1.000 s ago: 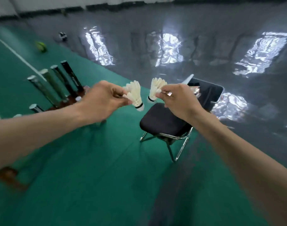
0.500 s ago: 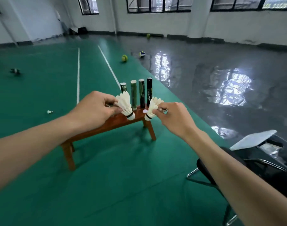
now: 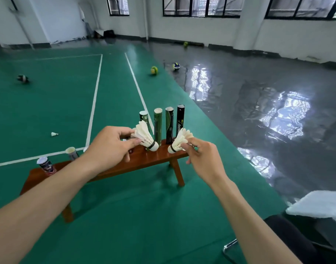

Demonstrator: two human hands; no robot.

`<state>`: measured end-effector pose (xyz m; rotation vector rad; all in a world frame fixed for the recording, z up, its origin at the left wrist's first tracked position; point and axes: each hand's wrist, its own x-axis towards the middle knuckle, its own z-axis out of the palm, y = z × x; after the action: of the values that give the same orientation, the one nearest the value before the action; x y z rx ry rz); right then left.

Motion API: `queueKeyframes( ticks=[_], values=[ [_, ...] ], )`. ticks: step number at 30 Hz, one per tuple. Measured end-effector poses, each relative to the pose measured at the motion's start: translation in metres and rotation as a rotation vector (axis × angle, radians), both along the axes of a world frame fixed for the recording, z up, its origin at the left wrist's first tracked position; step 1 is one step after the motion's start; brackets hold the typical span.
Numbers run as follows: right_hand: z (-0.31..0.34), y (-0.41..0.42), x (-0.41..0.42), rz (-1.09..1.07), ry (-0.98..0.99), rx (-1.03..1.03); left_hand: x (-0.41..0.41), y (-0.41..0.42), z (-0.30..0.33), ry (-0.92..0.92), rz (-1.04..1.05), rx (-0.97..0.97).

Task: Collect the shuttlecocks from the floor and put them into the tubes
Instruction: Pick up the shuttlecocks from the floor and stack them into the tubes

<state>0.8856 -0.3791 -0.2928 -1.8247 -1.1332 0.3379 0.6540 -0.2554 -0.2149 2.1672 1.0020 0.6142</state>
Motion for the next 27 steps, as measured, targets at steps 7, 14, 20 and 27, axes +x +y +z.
queueKeyframes(
  ticks=[7, 14, 20, 27],
  values=[
    [-0.023, 0.107, 0.102, -0.049, 0.081, 0.0, 0.086, 0.11, -0.017, 0.111, 0.137, -0.042],
    [-0.071, 0.189, 0.147, -0.162, 0.244, 0.048, 0.142, 0.205, -0.056, 0.165, 0.152, 0.047],
    [-0.089, 0.265, 0.176, -0.201, 0.284, -0.016, 0.198, 0.287, -0.093, 0.204, 0.056, 0.002],
    [-0.087, 0.362, 0.217, -0.285, 0.277, -0.045, 0.283, 0.396, -0.123, 0.24, -0.02, -0.006]
  ],
)
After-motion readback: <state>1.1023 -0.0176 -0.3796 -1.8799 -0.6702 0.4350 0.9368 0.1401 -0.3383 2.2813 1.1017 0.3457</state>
